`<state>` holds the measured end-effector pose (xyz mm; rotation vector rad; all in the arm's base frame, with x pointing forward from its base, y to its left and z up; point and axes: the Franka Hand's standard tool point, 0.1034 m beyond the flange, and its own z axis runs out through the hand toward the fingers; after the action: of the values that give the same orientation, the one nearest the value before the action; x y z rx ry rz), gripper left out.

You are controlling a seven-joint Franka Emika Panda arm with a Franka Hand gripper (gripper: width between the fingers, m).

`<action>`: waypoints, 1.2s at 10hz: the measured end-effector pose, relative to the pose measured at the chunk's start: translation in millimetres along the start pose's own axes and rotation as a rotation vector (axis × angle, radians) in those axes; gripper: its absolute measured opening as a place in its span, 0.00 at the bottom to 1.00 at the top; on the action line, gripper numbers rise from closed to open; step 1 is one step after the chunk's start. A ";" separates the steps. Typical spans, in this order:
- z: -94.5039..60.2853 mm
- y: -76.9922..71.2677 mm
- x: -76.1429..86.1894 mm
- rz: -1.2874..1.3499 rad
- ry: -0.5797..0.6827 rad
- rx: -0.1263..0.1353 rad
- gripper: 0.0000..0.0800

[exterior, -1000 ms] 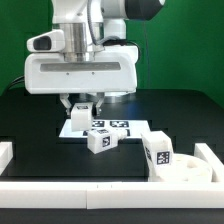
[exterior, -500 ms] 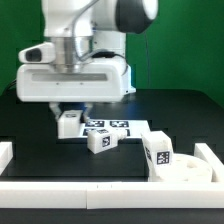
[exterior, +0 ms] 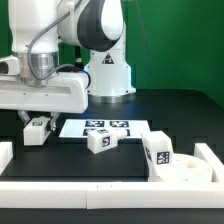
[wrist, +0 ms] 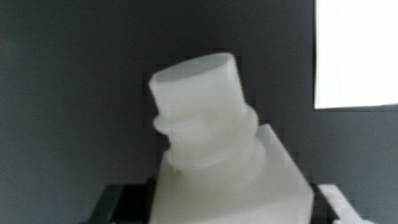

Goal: Assemble stool

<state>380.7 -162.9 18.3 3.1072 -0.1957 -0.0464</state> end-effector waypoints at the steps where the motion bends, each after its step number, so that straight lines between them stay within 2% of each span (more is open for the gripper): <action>1: 0.7 -4.0 -0.1 -0.011 0.006 -0.005 0.40; 2: 0.9 -3.7 -0.5 -0.010 0.005 -0.005 0.40; 3: 1.0 -3.5 -0.5 -0.010 0.005 -0.005 0.52; 4: 0.8 -4.2 -0.2 -0.011 0.004 -0.004 0.70; 5: -5.8 -13.2 4.2 -0.019 -0.039 0.041 0.70; 6: -22.2 -12.1 22.2 -0.034 -0.044 0.063 0.79; 8: -36.8 -19.2 43.2 -0.022 -0.198 0.107 0.81; 9: -38.3 -20.4 58.7 -0.024 -0.234 0.111 0.81; 11: -32.3 -21.0 62.9 -0.030 -0.380 0.122 0.81; 12: -31.0 -20.6 63.1 -0.037 -0.411 0.116 0.81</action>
Offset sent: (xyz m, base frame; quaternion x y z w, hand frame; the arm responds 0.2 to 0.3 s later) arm 0.0000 0.0000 0.0000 0.0000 0.0000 0.0000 1.0000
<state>446.8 -149.6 46.9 3.1755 -0.1521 -0.7000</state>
